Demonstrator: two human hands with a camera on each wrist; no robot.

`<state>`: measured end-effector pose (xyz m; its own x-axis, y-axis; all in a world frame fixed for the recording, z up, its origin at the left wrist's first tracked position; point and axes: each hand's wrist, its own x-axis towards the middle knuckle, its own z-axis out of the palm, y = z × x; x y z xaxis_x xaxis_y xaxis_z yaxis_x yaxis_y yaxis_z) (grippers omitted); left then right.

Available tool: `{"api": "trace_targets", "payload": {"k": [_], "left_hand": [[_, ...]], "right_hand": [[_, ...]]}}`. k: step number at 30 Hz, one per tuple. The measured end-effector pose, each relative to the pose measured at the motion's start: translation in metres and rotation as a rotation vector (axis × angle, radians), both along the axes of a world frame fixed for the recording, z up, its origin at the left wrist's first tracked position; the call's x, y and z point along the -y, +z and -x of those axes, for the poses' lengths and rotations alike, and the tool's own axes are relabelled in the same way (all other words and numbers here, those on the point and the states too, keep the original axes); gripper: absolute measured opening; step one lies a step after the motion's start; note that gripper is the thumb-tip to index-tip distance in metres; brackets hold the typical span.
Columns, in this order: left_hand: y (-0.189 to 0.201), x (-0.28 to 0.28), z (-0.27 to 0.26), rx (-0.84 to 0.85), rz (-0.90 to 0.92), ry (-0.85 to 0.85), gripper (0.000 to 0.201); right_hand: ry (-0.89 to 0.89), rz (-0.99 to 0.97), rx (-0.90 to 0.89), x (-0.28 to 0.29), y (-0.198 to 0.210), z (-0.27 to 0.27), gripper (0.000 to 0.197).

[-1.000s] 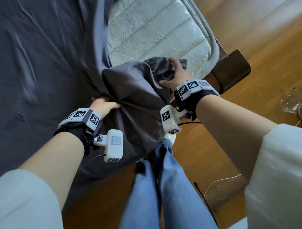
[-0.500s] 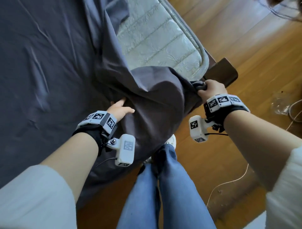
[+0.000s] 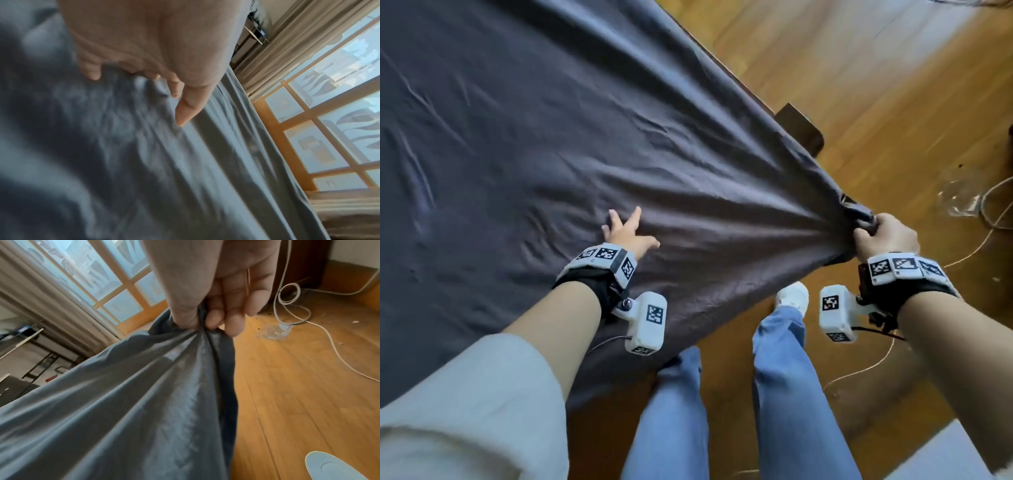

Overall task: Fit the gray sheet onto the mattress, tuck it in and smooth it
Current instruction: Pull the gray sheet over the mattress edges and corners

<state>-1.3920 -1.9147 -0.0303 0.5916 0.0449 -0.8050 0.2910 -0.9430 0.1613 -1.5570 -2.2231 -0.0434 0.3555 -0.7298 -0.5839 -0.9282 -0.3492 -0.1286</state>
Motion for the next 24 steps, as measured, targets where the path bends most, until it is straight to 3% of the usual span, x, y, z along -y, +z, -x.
{"api": "trace_targets", "payload": {"k": [7,11,14,24], "left_hand": [[0.009,0.105,0.029,-0.031,0.092,0.011,0.078],[0.013,0.142,0.028,-0.028,0.118,0.010,0.079],[0.014,0.152,0.025,-0.013,0.129,0.013,0.079],[0.012,0.119,-0.042,0.075,0.065,0.113,0.079]], "right_hand": [[0.033,-0.136,0.058,0.038,-0.004,0.010,0.011],[-0.116,-0.216,-0.011,0.066,-0.011,0.023,0.031],[-0.093,-0.241,0.004,0.082,-0.011,0.019,0.034],[0.208,-0.434,0.203,0.052,-0.004,-0.121,0.016]]}}
